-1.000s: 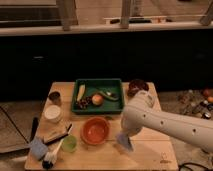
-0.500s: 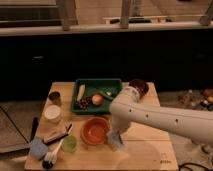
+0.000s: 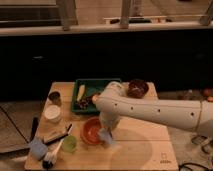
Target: Wipe red bowl with towel
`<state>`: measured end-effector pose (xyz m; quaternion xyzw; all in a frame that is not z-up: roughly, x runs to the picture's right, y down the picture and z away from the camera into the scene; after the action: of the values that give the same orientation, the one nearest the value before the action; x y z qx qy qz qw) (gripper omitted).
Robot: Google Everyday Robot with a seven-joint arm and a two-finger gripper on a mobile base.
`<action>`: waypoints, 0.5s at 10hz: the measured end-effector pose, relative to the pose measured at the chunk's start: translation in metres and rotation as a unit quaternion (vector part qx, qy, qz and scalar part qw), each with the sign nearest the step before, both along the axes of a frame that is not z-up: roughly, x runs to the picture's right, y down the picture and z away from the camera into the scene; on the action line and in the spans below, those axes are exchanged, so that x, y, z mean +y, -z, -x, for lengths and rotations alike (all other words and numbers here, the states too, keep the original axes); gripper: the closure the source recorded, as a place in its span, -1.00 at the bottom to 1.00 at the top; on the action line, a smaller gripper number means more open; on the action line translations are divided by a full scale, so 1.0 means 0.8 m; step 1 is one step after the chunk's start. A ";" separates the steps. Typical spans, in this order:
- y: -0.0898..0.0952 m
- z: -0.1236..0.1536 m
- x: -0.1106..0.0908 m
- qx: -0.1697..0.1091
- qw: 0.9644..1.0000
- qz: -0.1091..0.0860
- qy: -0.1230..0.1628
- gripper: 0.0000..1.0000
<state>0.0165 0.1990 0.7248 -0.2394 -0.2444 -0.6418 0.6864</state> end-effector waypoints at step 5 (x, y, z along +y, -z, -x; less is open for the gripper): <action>-0.012 0.027 -0.006 0.003 1.000 0.023 -0.020 1.00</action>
<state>-0.0049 0.1945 0.7347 -0.2522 -0.2618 -0.6214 0.6940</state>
